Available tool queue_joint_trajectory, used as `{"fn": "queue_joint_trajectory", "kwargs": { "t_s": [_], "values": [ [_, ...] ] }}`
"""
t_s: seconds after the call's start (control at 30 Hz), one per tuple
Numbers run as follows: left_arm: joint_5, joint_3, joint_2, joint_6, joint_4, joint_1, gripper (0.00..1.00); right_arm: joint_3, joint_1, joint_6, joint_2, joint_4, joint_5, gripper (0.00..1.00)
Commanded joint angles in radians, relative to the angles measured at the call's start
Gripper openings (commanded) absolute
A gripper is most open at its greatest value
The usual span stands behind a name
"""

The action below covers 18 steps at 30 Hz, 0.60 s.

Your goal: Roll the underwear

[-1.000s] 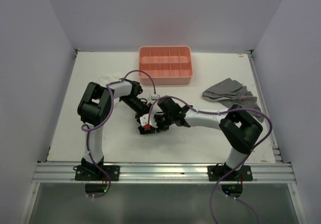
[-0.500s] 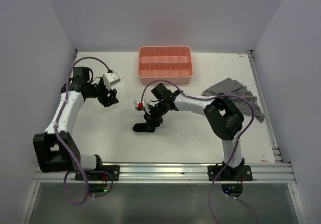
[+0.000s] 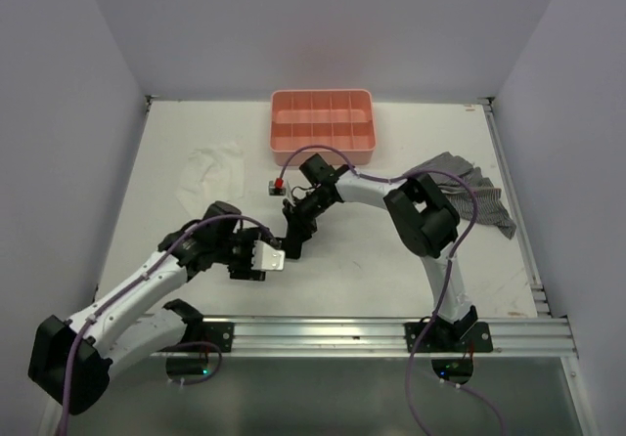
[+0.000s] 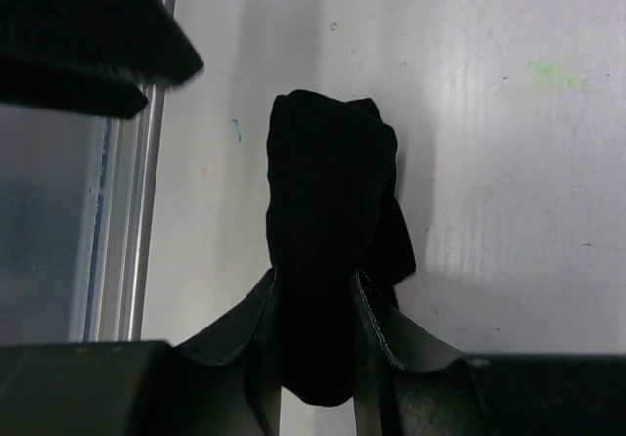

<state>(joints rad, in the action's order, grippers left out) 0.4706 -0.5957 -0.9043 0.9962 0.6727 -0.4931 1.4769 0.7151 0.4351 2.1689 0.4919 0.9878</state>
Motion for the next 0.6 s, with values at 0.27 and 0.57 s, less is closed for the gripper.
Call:
{"fn": "queue_joint_trajectory", "kwargs": {
  "t_s": [0.27, 0.57],
  "values": [
    [-0.262, 0.023, -0.261, -0.123, -0.436, -0.216, 0.70, -0.064, 0.015, -0.032, 0.069, 0.082, -0.115, 0.00],
    [-0.257, 0.048, -0.395, -0.097, -0.518, -0.236, 0.66, -0.047, 0.017, -0.033, 0.100, 0.091, -0.071, 0.00]
  ]
}}
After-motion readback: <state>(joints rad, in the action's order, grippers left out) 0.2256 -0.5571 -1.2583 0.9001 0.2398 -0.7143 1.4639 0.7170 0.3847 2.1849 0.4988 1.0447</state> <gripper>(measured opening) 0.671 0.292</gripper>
